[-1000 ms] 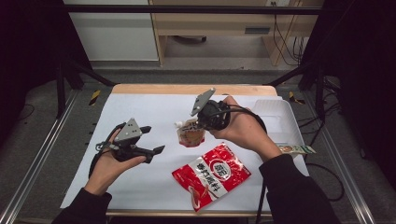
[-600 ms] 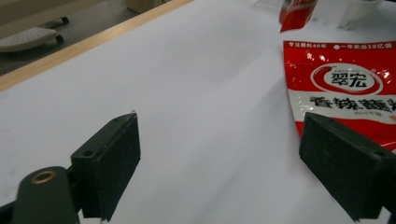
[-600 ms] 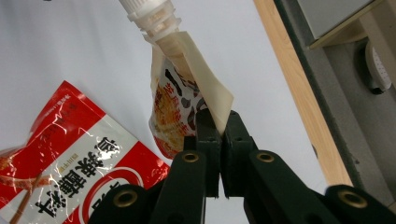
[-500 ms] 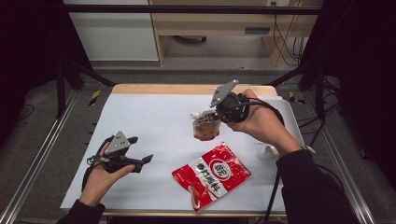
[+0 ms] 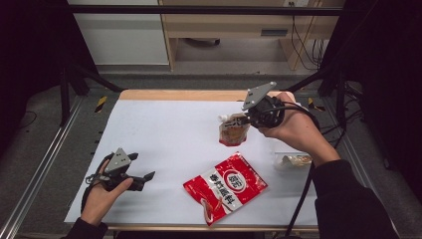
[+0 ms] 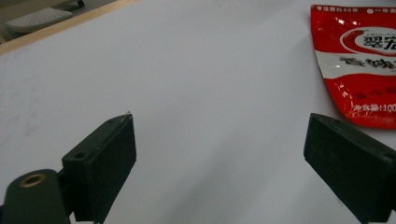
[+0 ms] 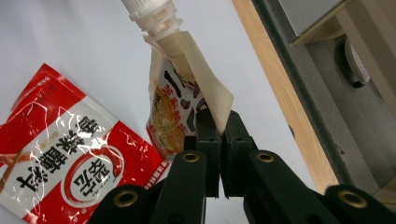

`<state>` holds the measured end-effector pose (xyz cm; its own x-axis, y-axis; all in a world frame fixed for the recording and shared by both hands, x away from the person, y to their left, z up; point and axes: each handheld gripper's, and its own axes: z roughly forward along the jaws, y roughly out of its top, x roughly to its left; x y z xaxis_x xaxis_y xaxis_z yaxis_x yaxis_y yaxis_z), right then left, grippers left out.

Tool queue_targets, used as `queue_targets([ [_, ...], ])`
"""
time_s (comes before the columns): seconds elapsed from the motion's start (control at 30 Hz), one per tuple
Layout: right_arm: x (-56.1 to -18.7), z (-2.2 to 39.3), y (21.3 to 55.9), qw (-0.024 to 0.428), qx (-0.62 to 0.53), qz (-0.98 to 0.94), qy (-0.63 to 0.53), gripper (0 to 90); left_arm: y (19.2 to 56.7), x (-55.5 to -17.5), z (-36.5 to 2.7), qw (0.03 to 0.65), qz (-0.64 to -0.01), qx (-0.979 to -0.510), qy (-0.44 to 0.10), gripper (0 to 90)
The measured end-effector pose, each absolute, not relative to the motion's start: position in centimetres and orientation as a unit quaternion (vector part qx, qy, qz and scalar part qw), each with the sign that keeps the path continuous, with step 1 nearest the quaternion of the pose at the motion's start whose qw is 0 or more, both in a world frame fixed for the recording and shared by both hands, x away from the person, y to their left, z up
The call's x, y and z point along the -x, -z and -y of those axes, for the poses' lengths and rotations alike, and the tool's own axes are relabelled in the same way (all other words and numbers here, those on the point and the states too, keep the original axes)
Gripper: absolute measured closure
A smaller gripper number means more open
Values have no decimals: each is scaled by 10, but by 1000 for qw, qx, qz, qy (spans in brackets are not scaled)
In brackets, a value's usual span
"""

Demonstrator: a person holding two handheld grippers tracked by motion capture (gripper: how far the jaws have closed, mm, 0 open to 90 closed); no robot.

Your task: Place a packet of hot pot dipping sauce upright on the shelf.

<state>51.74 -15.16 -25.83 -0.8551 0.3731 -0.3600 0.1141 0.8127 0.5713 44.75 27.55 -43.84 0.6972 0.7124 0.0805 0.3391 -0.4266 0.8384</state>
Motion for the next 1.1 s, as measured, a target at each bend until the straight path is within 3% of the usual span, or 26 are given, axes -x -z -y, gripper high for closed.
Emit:
queue_targets([
  [0.57,-511,224,261,256,-188,-910,-266,886,447,-439,-296,404,-339,-817,-232,88],
  [1.1,-506,284,287,254,-247,-900,-252,886,448,-441,-297,401,-341,-819,-229,88],
])
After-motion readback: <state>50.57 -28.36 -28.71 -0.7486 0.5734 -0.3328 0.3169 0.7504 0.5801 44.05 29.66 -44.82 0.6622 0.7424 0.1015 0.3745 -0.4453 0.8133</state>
